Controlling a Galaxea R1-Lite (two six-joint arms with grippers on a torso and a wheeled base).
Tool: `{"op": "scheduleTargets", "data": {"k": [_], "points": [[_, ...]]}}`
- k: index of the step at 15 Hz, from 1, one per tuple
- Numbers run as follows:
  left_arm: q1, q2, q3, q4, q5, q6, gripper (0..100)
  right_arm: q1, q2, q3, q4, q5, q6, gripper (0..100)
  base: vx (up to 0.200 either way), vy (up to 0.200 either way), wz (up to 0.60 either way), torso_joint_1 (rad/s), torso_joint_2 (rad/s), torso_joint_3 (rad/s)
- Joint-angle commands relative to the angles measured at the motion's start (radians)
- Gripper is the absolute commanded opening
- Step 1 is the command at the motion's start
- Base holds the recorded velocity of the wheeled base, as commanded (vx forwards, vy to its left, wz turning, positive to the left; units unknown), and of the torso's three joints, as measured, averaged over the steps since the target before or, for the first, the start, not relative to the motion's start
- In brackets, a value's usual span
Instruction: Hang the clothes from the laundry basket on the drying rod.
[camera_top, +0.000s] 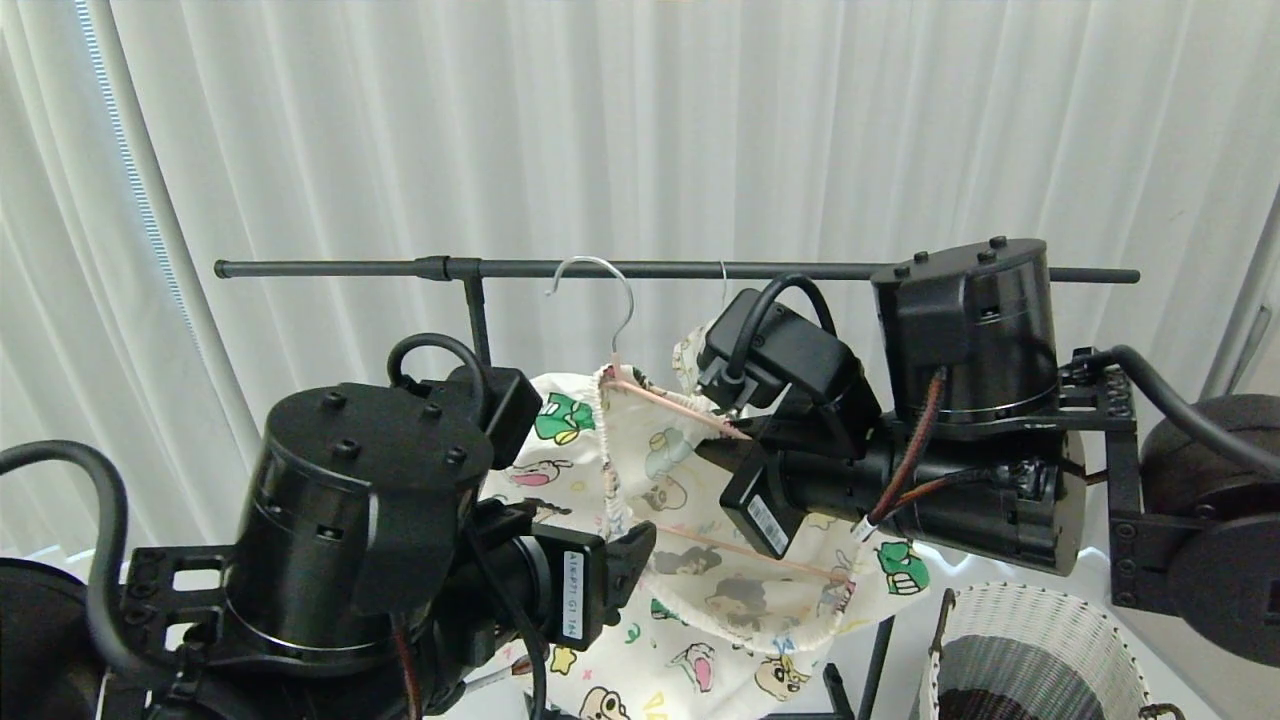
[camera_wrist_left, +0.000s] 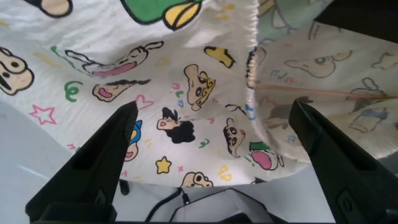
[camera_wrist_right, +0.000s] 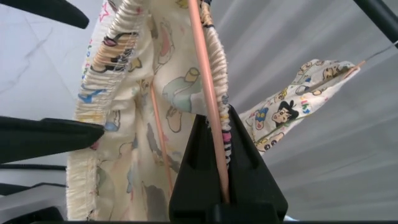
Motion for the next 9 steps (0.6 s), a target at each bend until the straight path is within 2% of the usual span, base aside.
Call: {"op": "scheduleTargets", "data": {"k": [1,4,9], "points": [[0.002,-0.003,0.018,0.0,0.001,-0.001,0,0.002,-0.003,0.002,0.0,0.0,-0.001,0,0.0,0.0,0.0,0.0,0.0,0.0],[-0.005,-0.02,0.055,0.0,0.022,0.021,0,-0.001,-0.005,0.003,0.0,-0.029,-0.001,0,0.0,0.0,0.0,0.0,0.0,0.0],[-0.025,-0.08,0.114,-0.002,0.088,0.157,0,-0.003,-0.017,0.066,0.001,-0.044,-0.001,0,0.0,0.0,0.0,0.0,0.0,0.0]]}}
